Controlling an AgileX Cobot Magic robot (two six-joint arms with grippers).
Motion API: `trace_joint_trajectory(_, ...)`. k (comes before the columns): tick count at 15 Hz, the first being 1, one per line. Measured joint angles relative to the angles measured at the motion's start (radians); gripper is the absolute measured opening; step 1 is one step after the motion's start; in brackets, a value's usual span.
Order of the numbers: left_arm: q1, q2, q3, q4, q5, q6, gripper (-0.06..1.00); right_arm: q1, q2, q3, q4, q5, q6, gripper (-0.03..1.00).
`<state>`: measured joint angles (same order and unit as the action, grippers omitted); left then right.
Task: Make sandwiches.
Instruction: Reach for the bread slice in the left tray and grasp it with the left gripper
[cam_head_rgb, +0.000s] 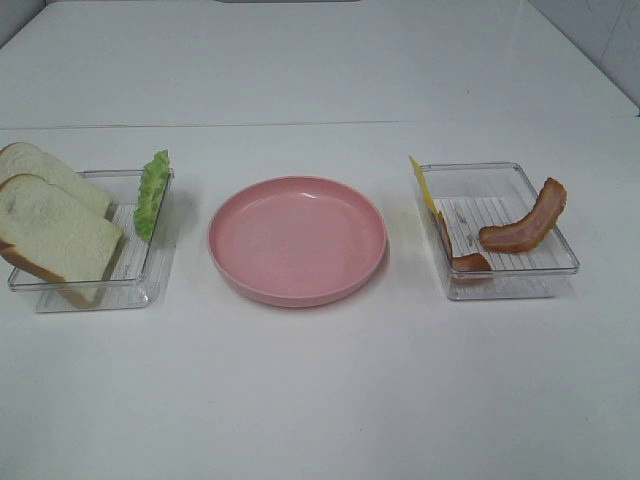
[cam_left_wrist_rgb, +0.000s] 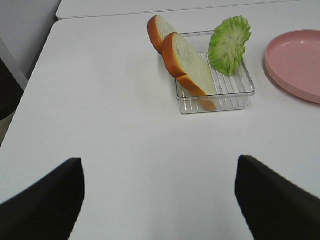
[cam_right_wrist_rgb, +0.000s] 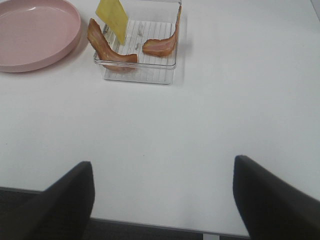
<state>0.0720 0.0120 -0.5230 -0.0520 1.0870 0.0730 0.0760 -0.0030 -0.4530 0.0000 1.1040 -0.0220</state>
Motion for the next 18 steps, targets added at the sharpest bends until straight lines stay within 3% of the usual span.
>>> trace_joint_trajectory(3,0.000,0.219,-0.133,0.000,0.048,0.000,0.76,0.000,0.000,0.000,0.000,0.000,0.000,0.75)
trace_joint_trajectory(4,0.000,0.513,-0.288,0.003,0.120,0.000,0.76,0.000,0.000,0.000,0.000,0.000,0.000,0.75)
trace_joint_trajectory(5,0.000,0.661,-0.370,0.011,0.126,0.000,0.76,0.000,0.000,0.000,0.000,0.000,0.000,0.75)
trace_joint_trajectory(10,0.000,1.244,-0.609,-0.009,0.122,0.030,0.76,0.000,0.000,0.000,0.000,0.000,0.000,0.75)
trace_joint_trajectory(13,0.000,1.512,-0.723,-0.020,0.124,0.094,0.76,0.000,0.000,0.000,0.000,0.000,0.000,0.75)
trace_joint_trajectory(18,0.000,1.745,-0.884,-0.107,0.124,0.202,0.76,0.000,0.000,0.000,0.000,0.000,0.000,0.75)
